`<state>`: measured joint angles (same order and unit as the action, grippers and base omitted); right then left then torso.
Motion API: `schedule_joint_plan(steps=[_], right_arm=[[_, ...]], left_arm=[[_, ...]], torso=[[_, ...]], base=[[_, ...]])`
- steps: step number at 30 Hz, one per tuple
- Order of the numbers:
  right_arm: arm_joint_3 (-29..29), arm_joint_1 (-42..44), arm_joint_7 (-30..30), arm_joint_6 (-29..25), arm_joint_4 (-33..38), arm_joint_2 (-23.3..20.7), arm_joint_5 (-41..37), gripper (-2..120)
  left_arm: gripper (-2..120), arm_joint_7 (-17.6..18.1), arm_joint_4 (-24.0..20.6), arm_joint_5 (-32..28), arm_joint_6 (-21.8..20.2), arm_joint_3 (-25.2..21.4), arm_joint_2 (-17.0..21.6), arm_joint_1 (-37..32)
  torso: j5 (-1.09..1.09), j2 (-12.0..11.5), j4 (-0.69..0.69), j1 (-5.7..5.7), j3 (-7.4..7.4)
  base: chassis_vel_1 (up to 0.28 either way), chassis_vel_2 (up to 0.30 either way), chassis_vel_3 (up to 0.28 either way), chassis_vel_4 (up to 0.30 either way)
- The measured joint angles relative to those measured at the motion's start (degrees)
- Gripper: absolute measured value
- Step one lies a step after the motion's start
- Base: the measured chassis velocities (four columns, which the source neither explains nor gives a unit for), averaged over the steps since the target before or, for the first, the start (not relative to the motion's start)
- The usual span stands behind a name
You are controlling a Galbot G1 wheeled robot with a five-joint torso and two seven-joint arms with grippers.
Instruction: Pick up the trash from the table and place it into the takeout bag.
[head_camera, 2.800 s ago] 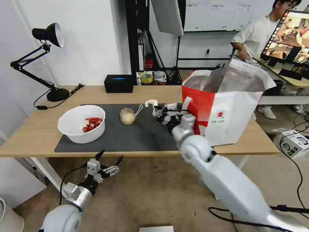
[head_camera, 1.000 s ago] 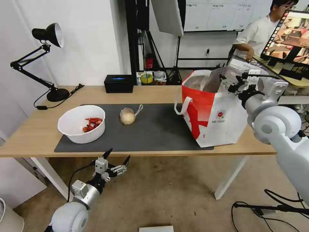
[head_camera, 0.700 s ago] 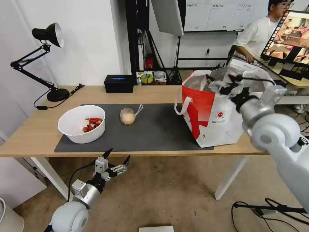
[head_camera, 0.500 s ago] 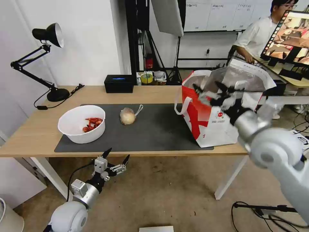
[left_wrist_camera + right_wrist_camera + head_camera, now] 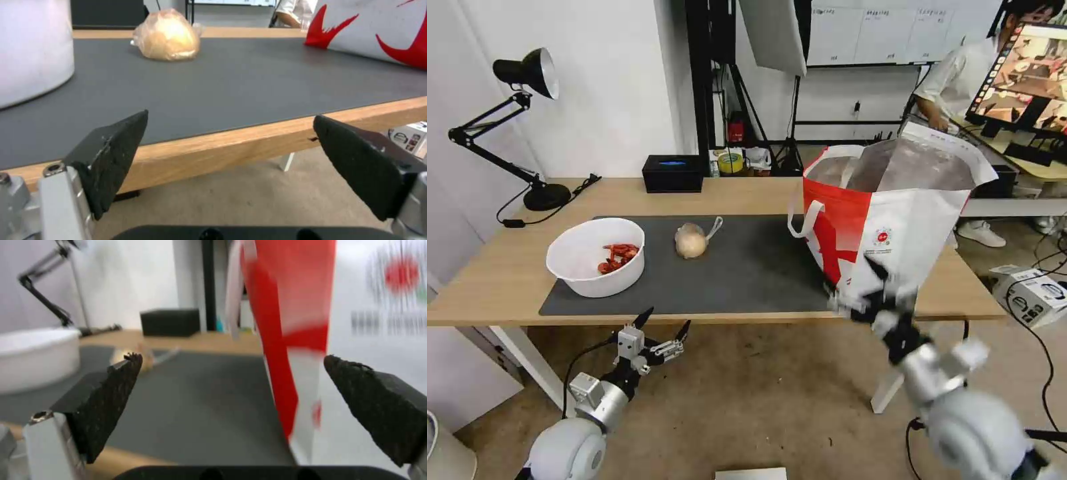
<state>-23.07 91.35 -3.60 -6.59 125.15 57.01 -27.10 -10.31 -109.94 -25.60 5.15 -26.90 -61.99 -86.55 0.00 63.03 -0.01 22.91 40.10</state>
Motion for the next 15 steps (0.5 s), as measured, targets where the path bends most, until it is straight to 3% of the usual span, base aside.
schedule_joint_plan(steps=[7,15], right_arm=[[3.51,3.02,-0.08,-4.41,-6.89,5.49,4.95,100],[5.24,2.37,-0.4,-4.53,-8.06,6.45,5.34,100]], left_arm=[[100,-0.11,0.01,0.36,0.42,-0.43,-0.26,-1.09],[100,-0.19,0.03,0.9,0.91,-0.81,-0.67,-1.93]], torso=[[0.0,0.0,0.01,0.0,0.0],[0.0,0.0,0.01,0.0,0.0]], base=[[0.0,0.0,0.0,0.0],[0.0,0.0,0.0,0.0]])
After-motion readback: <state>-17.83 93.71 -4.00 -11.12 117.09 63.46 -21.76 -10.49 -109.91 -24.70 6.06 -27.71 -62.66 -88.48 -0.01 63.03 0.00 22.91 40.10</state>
